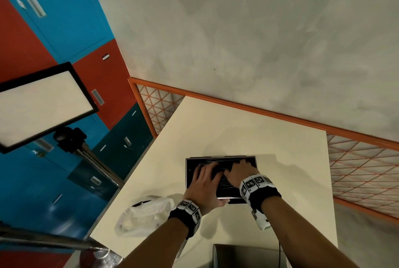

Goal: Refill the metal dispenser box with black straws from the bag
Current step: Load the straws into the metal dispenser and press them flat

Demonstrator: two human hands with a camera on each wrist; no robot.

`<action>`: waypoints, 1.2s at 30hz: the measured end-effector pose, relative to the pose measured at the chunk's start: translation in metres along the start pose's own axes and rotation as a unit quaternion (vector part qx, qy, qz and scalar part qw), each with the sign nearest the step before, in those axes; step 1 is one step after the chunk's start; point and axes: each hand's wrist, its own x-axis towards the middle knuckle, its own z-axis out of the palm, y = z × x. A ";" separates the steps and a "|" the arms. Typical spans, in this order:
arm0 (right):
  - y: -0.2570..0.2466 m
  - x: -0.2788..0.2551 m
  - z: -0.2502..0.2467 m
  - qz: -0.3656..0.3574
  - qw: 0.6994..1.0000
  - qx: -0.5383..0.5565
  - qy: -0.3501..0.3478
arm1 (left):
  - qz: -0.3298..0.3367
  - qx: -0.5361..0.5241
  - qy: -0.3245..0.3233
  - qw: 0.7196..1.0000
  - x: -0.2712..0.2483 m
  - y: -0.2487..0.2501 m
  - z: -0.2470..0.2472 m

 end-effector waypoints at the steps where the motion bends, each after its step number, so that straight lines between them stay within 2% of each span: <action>1: 0.000 -0.001 -0.001 0.002 1.000 0.005 -0.003 | -0.002 0.001 -0.005 1.000 0.000 0.001 0.000; 5: 0.000 -0.001 -0.005 0.006 0.999 0.016 -0.037 | -0.014 -0.017 -0.035 0.999 -0.001 0.002 0.000; 10: 0.000 0.000 -0.012 -0.035 0.996 0.030 -0.077 | -0.027 -0.033 -0.037 0.998 -0.004 0.004 -0.001; 14: 0.000 0.001 -0.018 -0.056 0.995 0.042 -0.075 | -0.026 -0.039 -0.027 0.999 -0.004 0.003 0.000; 18: -0.004 0.001 -0.028 -0.073 0.995 0.010 -0.060 | -0.032 -0.046 -0.023 0.998 0.003 0.000 -0.002; 25: -0.006 0.008 -0.048 -0.130 0.988 0.002 -0.089 | -0.057 -0.098 -0.059 0.992 0.015 -0.004 -0.011; 31: 0.005 0.009 -0.058 -0.230 0.972 0.009 -0.054 | -0.080 -0.146 -0.098 0.981 0.036 -0.014 -0.022; 36: 0.017 0.018 -0.064 -0.241 0.969 0.011 -0.053 | -0.102 -0.166 -0.161 0.968 0.052 -0.019 -0.034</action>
